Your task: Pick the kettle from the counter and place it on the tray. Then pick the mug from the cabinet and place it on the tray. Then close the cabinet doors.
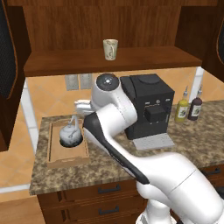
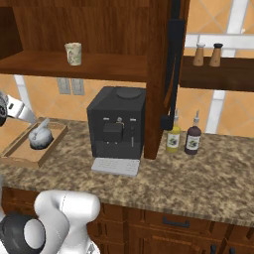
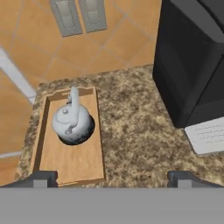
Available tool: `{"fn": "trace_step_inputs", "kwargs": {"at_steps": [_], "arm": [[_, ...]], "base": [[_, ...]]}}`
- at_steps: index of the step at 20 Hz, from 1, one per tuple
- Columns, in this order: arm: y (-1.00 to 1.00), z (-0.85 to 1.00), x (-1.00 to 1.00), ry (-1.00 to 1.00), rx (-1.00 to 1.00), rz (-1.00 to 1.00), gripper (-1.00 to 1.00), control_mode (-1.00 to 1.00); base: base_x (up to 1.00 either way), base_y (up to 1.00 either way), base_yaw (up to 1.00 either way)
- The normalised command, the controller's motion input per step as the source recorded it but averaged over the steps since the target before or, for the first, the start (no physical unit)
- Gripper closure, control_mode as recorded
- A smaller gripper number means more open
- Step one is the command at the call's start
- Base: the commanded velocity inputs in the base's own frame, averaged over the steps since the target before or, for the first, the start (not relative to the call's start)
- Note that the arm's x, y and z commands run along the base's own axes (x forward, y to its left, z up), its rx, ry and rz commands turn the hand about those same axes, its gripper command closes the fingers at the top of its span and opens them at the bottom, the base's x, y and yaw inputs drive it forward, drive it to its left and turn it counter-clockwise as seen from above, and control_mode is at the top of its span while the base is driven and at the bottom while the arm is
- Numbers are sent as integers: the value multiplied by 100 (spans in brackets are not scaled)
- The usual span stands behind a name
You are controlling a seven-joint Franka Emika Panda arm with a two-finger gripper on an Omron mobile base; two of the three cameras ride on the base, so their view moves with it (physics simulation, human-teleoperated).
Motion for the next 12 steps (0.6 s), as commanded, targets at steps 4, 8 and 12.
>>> {"fn": "trace_step_inputs", "kwargs": {"at_steps": [4,8,12], "arm": [[-44,80,-36,0,-15,4,-100,-100],[-60,41,-2,-1,-4,2,-100,-100],[-57,41,4,-3,0,0,-100,-100]], "base": [[0,0,0],[0,0,0],[0,0,0]]}}
